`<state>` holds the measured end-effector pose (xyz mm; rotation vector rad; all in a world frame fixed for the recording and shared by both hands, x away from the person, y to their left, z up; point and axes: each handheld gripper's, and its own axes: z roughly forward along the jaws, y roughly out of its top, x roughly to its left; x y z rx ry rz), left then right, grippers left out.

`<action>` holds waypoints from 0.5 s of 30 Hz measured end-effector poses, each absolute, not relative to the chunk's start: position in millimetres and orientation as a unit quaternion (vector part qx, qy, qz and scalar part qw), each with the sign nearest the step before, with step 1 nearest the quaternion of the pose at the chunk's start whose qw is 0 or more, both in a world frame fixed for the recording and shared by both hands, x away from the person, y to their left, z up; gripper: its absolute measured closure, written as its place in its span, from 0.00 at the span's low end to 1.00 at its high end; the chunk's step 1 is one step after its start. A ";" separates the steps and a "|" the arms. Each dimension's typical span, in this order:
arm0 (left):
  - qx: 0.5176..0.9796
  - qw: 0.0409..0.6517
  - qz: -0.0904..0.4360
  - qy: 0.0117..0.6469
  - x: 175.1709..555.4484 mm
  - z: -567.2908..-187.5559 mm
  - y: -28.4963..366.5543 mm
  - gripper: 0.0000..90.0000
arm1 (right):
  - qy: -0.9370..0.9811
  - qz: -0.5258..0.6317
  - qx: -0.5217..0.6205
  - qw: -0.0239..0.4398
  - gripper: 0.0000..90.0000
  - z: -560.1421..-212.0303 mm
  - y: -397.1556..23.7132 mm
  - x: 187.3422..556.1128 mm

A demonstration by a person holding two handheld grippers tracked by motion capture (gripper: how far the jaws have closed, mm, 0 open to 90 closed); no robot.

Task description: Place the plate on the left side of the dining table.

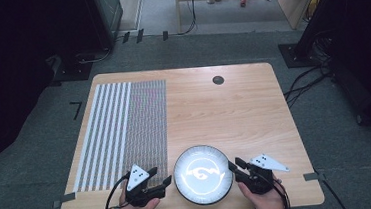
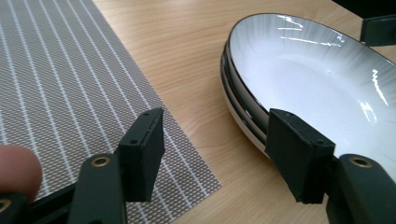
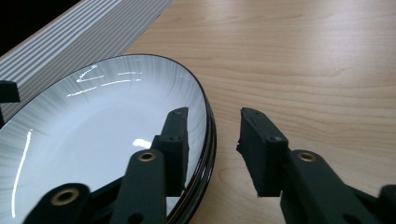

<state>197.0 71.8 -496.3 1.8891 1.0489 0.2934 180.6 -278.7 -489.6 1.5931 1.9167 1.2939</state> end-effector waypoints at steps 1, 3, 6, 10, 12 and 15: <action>0.770 0.462 0.118 0.424 196.5 -496.6 70.5 0.43 | 0.673 0.454 0.559 0.166 0.75 -489.6 -278.7 180.6; 0.773 0.463 0.115 0.419 195.4 -497.5 66.9 0.45 | 0.673 0.454 0.562 0.162 0.80 -489.8 -278.1 180.5; 0.774 0.462 0.116 0.417 194.5 -498.4 64.7 0.49 | 0.672 0.454 0.563 0.160 0.83 -489.3 -277.9 180.5; 0.774 0.461 0.112 0.419 195.0 -500.0 64.6 0.51 | 0.663 0.465 0.575 0.117 0.88 -492.0 -279.0 182.2; 0.774 0.461 0.113 0.419 194.9 -500.1 64.5 0.52 | 0.661 0.463 0.579 0.114 0.90 -491.4 -278.9 181.9; 0.774 0.459 0.115 0.420 194.9 -500.5 64.1 0.53 | 0.659 0.458 0.585 0.116 0.94 -491.3 -279.3 181.8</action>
